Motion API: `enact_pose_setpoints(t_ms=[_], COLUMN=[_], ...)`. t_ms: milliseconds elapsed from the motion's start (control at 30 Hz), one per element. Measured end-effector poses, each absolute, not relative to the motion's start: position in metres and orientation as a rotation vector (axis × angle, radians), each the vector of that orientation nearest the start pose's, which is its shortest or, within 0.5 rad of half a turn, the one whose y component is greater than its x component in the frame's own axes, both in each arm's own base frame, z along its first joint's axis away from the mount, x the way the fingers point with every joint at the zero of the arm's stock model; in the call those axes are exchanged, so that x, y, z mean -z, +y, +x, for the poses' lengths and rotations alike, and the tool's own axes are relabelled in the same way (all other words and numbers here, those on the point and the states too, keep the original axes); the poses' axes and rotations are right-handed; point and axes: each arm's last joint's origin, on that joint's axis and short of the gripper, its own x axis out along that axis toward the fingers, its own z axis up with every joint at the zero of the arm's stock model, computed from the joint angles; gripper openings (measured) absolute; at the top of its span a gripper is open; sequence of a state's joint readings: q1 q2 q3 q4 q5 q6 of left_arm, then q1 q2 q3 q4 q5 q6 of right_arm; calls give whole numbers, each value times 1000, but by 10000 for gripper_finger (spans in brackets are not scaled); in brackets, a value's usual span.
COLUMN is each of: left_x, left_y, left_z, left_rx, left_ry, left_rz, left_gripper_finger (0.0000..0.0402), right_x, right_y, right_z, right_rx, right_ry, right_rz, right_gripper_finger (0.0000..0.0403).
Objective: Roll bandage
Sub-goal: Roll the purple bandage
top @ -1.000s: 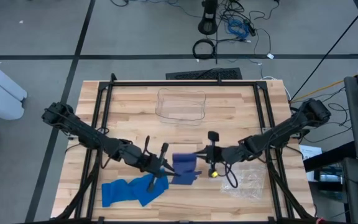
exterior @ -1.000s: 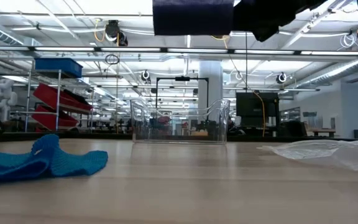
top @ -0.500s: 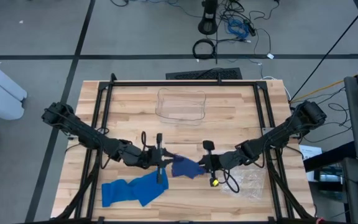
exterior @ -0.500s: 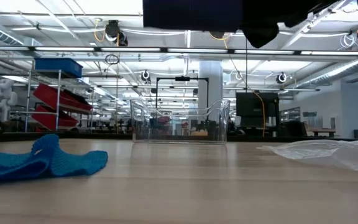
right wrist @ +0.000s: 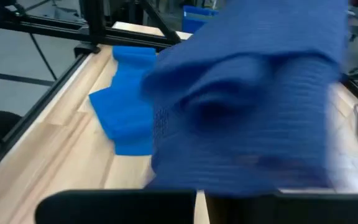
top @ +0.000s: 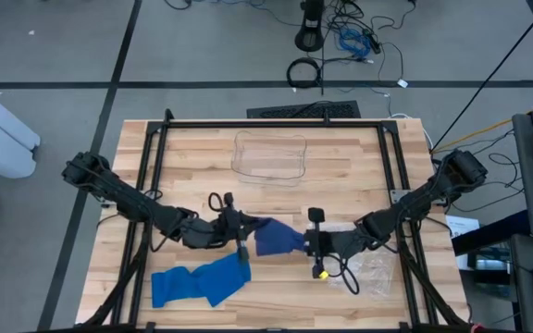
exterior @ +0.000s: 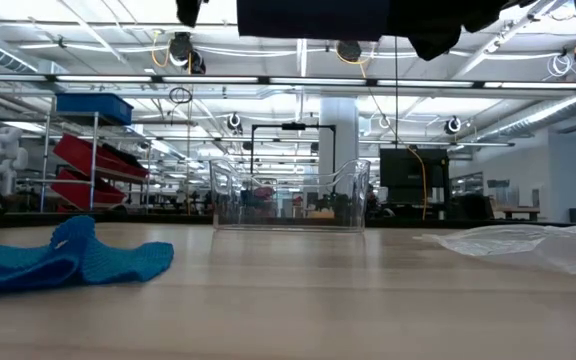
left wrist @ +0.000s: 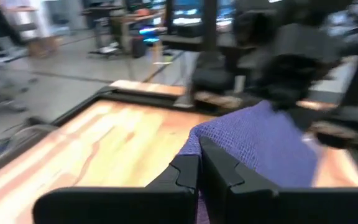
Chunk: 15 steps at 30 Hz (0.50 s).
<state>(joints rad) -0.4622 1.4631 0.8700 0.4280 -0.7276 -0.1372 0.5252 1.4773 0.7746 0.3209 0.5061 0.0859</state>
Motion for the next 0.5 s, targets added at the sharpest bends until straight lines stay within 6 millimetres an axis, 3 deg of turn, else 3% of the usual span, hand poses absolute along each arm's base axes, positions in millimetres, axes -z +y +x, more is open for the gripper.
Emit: enact_pose_setpoints(t_ms=[167, 333, 500], left_x=[-257, -253, -255], left_y=[-120, -115, -113], left_z=[290, 292, 294], left_rx=[-350, -292, -274], left_ry=[168, 209, 204], left_rz=[-91, -169, -102], left_gripper_finger=[13, 13, 15], right_x=[-217, -217, -216], right_y=[143, 144, 144], right_z=[271, 271, 272], right_rx=[-7, -7, -70], right_ry=[357, 358, 372], right_rz=[-81, -33, 11], right_gripper_finger=[0, 0, 0])
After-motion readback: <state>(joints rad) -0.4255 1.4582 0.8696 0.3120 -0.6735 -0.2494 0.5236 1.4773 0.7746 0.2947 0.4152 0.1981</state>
